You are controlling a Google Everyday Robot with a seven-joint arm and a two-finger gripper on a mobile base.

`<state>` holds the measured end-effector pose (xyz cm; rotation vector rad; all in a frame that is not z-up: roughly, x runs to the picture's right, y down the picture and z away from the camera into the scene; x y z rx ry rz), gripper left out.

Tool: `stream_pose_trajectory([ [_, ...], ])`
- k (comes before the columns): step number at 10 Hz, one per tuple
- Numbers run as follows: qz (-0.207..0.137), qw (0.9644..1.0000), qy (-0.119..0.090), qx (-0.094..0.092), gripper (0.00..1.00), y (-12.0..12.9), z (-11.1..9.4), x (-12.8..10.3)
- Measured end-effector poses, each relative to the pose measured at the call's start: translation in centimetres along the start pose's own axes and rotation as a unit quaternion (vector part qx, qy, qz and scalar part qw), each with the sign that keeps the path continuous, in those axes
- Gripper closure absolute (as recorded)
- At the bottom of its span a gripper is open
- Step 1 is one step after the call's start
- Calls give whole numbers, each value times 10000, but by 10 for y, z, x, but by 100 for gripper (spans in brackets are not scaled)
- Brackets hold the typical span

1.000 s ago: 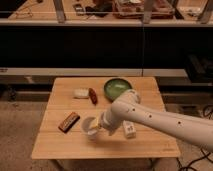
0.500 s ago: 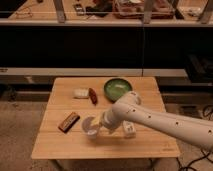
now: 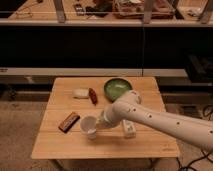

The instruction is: Place the ceramic cup in the ceramic bowl

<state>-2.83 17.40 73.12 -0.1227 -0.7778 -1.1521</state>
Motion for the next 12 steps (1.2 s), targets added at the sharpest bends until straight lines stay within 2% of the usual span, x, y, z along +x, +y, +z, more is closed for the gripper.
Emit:
stream_pose_trajectory([
  [1,154,9997,-53,205,99,-4,-11,2],
  [2,471,9979,-152,412,100,0,-22,5],
  [3,938,9938,-213,550,100,19,-34,16],
  [4,1402,9881,-182,600,100,48,-48,31],
  [6,2249,9717,110,720,100,115,-91,72],
  [7,2489,9648,252,809,100,135,-109,88],
  [8,2734,9549,478,1056,100,151,-141,110],
  [9,2911,9450,679,1329,100,160,-170,129],
  [11,3105,9317,883,1665,100,164,-195,149],
  [12,3207,9242,922,1857,100,159,-198,156],
])
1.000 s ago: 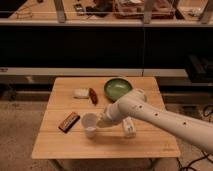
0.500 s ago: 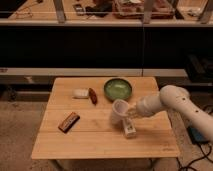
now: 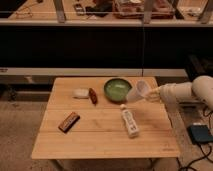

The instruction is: Place the ceramic cup in the ceramic bowl

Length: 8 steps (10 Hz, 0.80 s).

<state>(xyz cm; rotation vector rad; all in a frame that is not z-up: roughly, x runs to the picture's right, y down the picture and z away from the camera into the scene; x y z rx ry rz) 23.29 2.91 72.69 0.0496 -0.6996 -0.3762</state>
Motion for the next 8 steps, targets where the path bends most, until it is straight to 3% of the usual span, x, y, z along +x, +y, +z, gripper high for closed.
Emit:
stream_pose_trajectory([
  [2,-8,9999,-67,152,100,-14,20,-12],
  [4,-345,9993,46,137,100,-34,53,-32],
  [6,-741,9965,373,80,100,-60,73,-38],
  [8,-1056,9910,816,-90,100,-83,84,-31],
])
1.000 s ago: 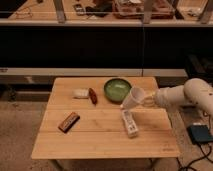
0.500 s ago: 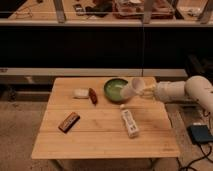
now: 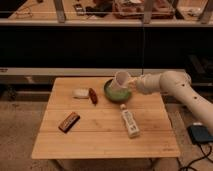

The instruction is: Place the ceramic cup in the ceramic bowl

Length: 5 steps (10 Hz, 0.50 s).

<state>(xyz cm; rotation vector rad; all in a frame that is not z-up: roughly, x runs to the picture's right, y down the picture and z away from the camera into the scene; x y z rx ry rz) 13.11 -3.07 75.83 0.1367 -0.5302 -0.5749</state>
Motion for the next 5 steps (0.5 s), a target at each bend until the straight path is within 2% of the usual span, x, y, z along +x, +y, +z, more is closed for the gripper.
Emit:
stream_pose_trajectory([
  [1,-68,9999,111,-92,100,-4,4,3],
  [2,-121,9994,169,-282,100,-4,13,6],
  [4,-251,9977,27,-624,100,-5,29,1],
  [5,-414,9954,-156,-848,100,-9,40,-3],
])
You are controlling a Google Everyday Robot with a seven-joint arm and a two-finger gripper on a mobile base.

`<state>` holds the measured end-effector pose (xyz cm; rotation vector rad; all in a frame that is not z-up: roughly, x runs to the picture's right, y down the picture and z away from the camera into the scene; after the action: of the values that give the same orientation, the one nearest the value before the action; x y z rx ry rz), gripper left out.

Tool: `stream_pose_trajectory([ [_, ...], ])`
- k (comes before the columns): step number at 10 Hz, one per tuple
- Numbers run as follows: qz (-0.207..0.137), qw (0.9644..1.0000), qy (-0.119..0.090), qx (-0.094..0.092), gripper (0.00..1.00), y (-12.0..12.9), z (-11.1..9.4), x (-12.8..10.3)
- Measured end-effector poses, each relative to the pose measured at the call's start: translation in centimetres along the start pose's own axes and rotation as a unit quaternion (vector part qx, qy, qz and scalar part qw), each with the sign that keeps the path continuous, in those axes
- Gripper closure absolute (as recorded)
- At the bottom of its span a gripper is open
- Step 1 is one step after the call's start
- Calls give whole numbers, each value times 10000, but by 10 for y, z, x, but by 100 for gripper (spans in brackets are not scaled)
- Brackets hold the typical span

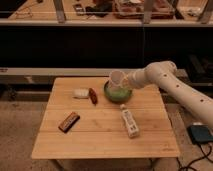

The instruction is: Place the ceramic cup in the ceramic bowl

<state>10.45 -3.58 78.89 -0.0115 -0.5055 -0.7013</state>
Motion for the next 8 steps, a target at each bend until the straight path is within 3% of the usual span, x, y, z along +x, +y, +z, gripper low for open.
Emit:
stream_pose_trajectory([
  [3,-338,9977,-262,-521,100,-14,12,10],
  [5,-370,9956,-248,-825,100,-15,11,31],
  [8,-294,9920,-178,-1211,100,2,18,55],
])
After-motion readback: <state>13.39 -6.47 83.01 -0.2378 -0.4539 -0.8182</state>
